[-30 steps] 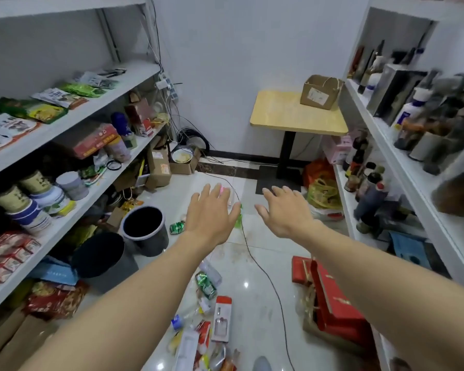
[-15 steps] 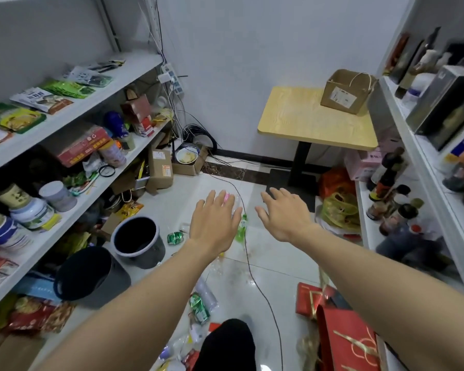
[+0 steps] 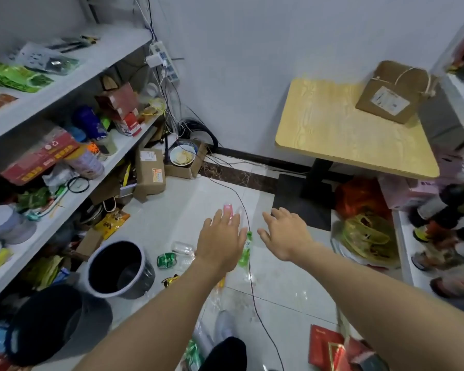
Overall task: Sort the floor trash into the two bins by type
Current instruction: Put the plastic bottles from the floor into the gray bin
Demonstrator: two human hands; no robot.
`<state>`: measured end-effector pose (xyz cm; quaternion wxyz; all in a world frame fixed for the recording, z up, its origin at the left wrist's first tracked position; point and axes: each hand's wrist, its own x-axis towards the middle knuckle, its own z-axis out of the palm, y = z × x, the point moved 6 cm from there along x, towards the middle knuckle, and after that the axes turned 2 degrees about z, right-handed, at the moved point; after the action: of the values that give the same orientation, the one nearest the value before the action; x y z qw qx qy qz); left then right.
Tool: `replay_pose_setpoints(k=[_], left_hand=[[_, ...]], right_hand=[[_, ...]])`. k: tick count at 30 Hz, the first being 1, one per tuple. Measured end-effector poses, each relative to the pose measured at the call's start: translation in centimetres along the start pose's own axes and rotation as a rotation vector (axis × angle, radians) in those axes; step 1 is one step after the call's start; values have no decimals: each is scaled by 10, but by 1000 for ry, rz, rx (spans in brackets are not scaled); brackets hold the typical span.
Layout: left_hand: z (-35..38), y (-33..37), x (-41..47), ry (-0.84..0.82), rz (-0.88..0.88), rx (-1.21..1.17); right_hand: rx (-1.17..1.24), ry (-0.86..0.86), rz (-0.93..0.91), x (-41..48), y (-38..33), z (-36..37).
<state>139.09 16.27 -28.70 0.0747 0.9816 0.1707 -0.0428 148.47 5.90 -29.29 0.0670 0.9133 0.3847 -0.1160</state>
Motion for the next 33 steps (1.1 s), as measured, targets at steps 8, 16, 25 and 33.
replay_pose_setpoints(k=[8, 16, 25, 33], left_hand=[[75, -67, 101, -72, -63, 24], [227, -101, 197, -93, -87, 23], [459, -135, 296, -63, -94, 62], [594, -171, 332, -52, -118, 95]], right_hand=[[-4, -94, -39, 122, -4, 62], [23, -125, -18, 247, 20, 203], [77, -118, -8, 369, 25, 433], [168, -136, 92, 432, 31, 574]])
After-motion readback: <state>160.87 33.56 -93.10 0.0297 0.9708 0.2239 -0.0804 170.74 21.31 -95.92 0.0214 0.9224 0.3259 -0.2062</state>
